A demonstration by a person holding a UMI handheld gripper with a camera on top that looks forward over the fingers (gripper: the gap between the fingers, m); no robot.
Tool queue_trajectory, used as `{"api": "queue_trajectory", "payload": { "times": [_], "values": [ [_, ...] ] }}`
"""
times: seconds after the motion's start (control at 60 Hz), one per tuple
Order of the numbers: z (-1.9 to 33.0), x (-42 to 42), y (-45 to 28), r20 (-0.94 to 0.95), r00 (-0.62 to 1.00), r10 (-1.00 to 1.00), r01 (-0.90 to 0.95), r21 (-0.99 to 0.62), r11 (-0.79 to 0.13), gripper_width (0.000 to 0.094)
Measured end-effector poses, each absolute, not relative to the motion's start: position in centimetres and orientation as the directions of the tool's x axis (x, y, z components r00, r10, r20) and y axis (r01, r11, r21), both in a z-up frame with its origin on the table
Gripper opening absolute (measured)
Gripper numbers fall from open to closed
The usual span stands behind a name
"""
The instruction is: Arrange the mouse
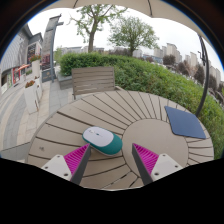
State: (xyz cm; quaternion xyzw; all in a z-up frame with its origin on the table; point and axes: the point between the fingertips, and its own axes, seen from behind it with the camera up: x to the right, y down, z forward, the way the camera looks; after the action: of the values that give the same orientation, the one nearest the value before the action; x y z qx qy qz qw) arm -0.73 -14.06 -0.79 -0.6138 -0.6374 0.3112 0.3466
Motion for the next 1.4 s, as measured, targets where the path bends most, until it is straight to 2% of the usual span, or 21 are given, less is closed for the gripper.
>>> {"api": "queue_trajectory", "payload": {
  "times": [0.4, 0.617, 0.65, 0.683, 0.75, 0.867, 0.917, 1.083, 1.167, 1.25, 1.317, 1.4],
  "values": [
    [-0.7, -7.5, -10.3, 0.098, 0.030, 0.995, 0.584, -0.809, 0.062, 0.0855],
    [-1.2, -9.3, -8.9, 0.039, 0.061, 0.997, 0.600, -0.800, -0.005, 0.0849],
    [-1.3, -9.4, -9.0, 0.027, 0.057, 0.998, 0.599, -0.800, -0.012, 0.0814],
    [-1.5, -9.6, -9.5, 0.009, 0.051, 0.999, 0.601, -0.799, -0.024, 0.0733],
    [-1.5, -9.5, -9.5, 0.012, 0.048, 0.999, 0.605, -0.796, -0.020, 0.0468],
    [-1.3, -9.5, -9.5, 0.031, 0.035, 0.999, 0.631, -0.776, 0.002, 0.0410],
    [0.5, -9.4, -9.0, 0.012, 0.040, 0.999, 0.627, -0.779, -0.016, 0.0410],
    [12.1, -10.6, -3.2, -0.040, 0.024, 0.999, 0.514, -0.857, -0.046, 0.0410],
    [14.9, -12.0, 3.4, -0.021, 0.073, 0.997, 0.492, -0.869, -0.055, 0.0410],
    [13.7, -13.1, 11.1, 0.017, 0.140, 0.990, 0.517, -0.854, -0.059, 0.0409],
    [10.1, -12.9, 16.8, 0.042, 0.196, 0.980, 0.565, -0.822, -0.078, 0.0411],
    [5.6, -13.5, 20.4, 0.044, 0.221, 0.974, 0.606, -0.789, -0.102, 0.0411]
  ]
}}
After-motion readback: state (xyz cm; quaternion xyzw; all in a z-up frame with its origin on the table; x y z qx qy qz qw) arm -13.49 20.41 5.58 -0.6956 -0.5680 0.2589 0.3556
